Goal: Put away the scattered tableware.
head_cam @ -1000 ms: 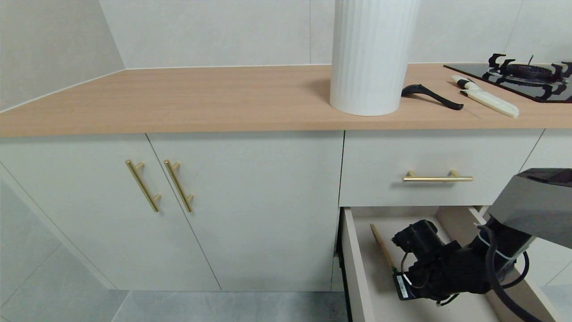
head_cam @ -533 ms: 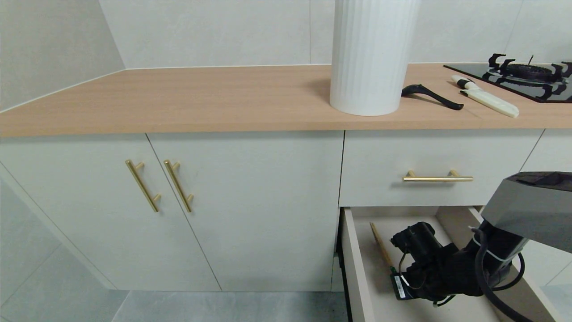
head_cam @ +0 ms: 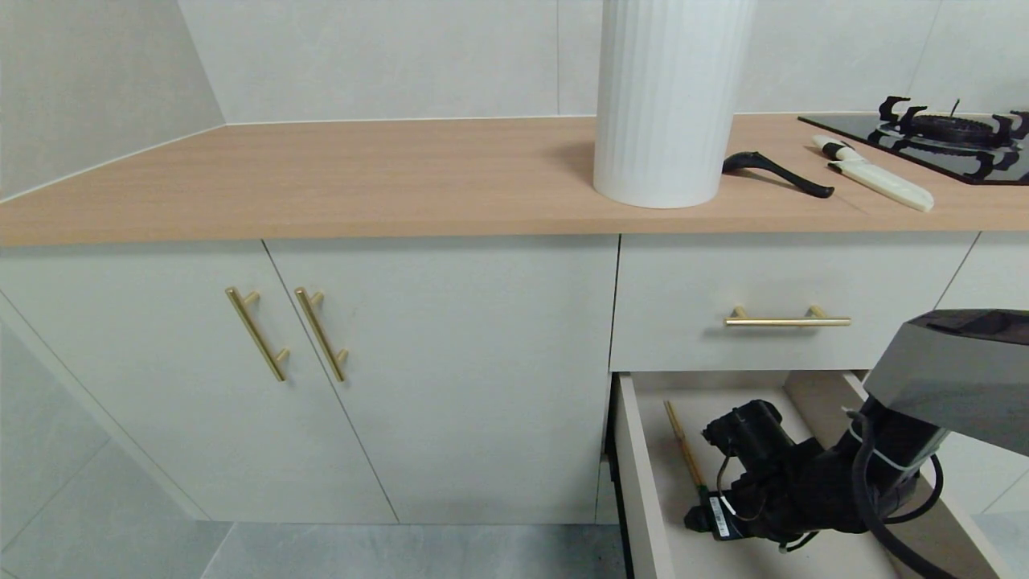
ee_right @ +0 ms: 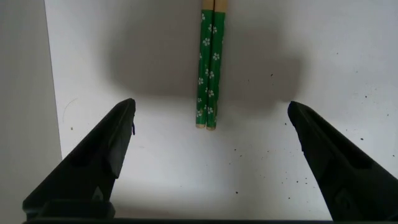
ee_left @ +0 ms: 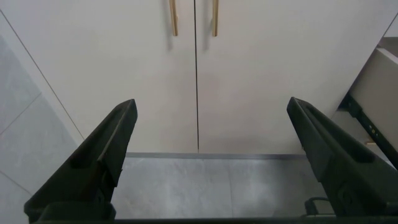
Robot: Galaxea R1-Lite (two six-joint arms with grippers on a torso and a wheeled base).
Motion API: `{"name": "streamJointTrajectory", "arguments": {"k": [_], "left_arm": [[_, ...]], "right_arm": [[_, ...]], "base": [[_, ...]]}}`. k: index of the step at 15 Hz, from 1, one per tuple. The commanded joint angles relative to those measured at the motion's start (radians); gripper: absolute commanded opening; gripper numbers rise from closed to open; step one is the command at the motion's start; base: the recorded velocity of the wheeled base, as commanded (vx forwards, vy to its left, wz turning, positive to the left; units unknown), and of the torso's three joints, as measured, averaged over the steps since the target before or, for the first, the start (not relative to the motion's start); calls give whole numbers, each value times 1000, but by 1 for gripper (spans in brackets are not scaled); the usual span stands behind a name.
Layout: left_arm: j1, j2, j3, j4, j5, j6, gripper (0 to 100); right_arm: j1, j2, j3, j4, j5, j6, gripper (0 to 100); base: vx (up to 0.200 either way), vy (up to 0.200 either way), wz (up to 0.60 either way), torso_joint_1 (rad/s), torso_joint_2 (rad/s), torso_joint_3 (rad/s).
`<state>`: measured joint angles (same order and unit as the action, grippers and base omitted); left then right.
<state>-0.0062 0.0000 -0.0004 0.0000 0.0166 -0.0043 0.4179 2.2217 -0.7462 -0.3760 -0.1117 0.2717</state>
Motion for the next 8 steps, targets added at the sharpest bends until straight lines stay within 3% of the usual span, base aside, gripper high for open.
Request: {"name": "streamJointTrajectory", "arguments": {"k": [1,8], "left_arm": [[0,2,0,0,0,0,100],[0,2,0,0,0,0,100]], "right_arm": [[6,-17,11,-1,-14,0,100],[9,-396,65,0,-126,-19,100]], "base": [[0,0,0,0,0,0],[0,0,0,0,0,0]]}}
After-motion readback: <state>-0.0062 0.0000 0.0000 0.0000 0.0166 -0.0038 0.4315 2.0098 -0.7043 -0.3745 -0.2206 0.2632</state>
